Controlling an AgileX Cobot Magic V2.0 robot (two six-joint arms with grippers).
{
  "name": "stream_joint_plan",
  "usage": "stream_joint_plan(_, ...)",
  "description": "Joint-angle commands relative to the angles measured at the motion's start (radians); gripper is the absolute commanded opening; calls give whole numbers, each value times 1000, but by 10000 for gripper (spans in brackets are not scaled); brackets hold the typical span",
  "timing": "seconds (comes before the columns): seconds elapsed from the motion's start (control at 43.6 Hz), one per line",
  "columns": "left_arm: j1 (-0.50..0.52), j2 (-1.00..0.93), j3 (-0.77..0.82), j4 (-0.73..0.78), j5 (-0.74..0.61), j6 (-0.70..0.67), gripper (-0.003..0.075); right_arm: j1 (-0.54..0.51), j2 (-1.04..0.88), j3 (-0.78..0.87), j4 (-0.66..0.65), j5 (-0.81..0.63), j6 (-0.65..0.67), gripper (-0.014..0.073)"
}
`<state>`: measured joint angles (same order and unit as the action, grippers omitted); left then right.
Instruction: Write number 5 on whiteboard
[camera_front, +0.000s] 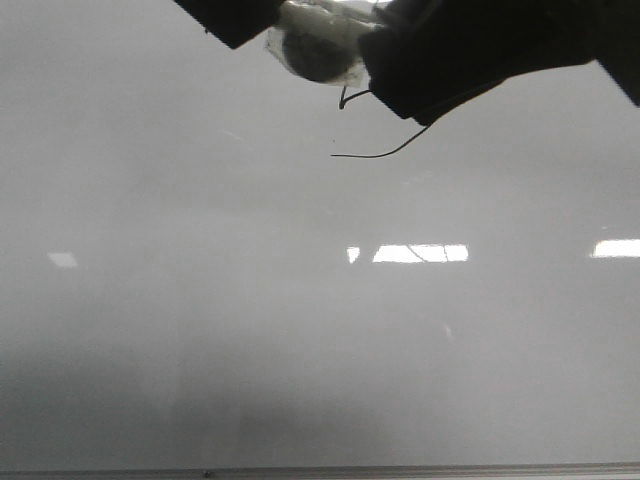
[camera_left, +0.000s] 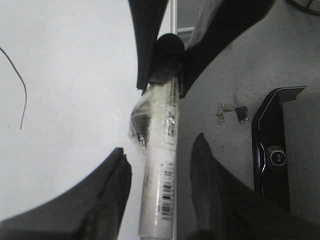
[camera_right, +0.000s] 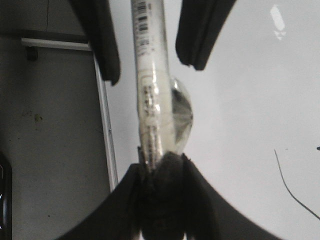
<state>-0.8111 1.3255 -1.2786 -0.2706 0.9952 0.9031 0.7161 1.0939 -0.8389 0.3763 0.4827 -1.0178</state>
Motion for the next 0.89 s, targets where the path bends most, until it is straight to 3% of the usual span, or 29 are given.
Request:
stream_joint_plan(0.0,-29,-18,-35,-19,-32,10,175,2,-24,-26,25,-62,-6,-62)
stream_joint_plan(0.229,-47,-11,-35,-3,-30,24,-18,2,-24,-26,25,-45,-6,-62)
stream_joint_plan(0.344,-47,-11,-35,1,-25,24,-20,2,-24,-26,25,-36,-6,-53)
stream_joint_plan(0.436,-47,-11,-35,1,-25,24,-20,2,-24,-26,31,-35,-5,31)
stream_joint_plan(0.665,5,-13,-33,-7,-25,-37,-20,-39,-41,-26,36,-46,125,440)
stream_joint_plan(0.871,214,-92,77,-163,-96,-35,-20,-195,-148,25,36,-60,286,402)
